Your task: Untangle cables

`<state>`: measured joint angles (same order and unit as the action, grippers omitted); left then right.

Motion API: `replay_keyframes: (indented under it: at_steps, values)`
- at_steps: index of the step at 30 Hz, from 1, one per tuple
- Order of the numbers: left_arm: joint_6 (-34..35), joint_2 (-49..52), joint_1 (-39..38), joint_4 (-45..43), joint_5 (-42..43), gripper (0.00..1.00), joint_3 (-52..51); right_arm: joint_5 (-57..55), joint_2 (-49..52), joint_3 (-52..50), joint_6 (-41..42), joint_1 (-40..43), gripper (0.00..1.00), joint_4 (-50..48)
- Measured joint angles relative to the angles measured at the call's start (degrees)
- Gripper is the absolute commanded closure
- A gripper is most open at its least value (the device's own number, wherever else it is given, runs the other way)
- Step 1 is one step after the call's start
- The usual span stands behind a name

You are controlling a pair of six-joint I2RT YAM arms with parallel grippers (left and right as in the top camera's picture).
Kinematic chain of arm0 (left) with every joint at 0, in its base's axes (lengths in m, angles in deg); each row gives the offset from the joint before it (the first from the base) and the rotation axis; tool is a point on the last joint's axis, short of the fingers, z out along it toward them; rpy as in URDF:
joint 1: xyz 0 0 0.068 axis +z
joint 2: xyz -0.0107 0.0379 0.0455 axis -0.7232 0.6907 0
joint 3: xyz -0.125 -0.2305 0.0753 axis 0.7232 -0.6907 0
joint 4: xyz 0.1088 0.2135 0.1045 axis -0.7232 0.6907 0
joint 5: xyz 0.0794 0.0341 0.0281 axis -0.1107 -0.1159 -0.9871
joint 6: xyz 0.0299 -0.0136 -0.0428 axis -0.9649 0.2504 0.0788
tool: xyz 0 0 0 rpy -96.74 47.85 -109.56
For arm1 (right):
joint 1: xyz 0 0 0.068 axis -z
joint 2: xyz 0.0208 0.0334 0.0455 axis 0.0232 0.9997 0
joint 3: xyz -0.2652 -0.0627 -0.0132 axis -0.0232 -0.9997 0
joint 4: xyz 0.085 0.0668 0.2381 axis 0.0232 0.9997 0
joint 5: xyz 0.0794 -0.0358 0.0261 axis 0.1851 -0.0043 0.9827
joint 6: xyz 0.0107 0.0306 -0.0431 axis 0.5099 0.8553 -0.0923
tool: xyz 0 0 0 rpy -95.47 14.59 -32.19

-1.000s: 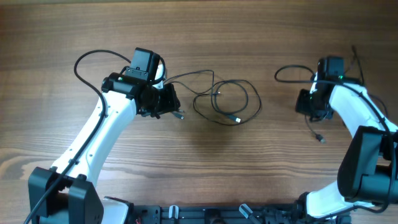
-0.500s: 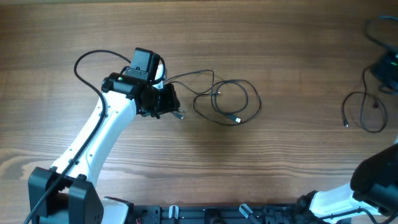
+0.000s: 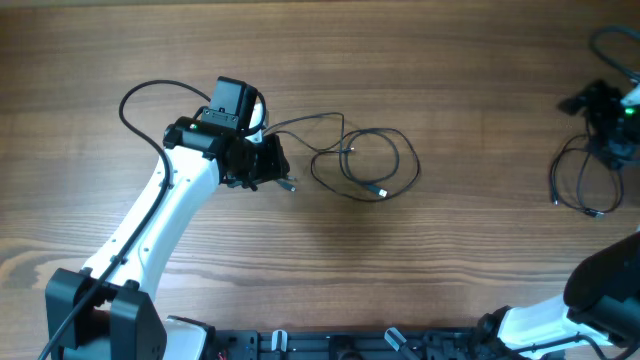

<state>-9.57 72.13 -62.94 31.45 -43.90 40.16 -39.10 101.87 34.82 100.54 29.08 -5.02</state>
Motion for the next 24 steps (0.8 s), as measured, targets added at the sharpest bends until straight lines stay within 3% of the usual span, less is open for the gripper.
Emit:
replay_keyframes:
  at_steps: [4, 8, 12, 16, 19, 24]
  values:
    - [0.0, 0.0, 0.0, 0.0, -1.3, 0.61, 0.0, 1.4, 0.0, 0.0, -6.3, -10.5, 0.04, 4.8]
    - [0.1, 0.0, 0.0, 0.0, -4.0, 0.67, 0.0, 1.6, 0.0, -1.6, -10.1, -21.4, 0.04, 5.0]
    - [5.8, 0.0, 0.2, 3.3, -10.8, 0.52, 0.0, 1.4, 0.0, -3.9, -11.4, -32.1, 0.04, 1.1]
    - [10.7, 0.0, 3.4, 4.2, -15.6, 0.45, 0.0, 0.8, 0.0, -4.2, -11.8, -42.7, 0.03, -8.3]
    - [12.4, 0.0, 6.3, 5.5, -16.9, 0.19, 0.0, -1.9, 0.0, -4.2, -11.4, -49.5, 0.0, -15.5]
    - [13.2, 0.0, 10.2, 6.7, -17.5, 0.02, 0.0, -7.3, 1.6, -4.2, -7.3, -57.2, 0.01, -22.2]
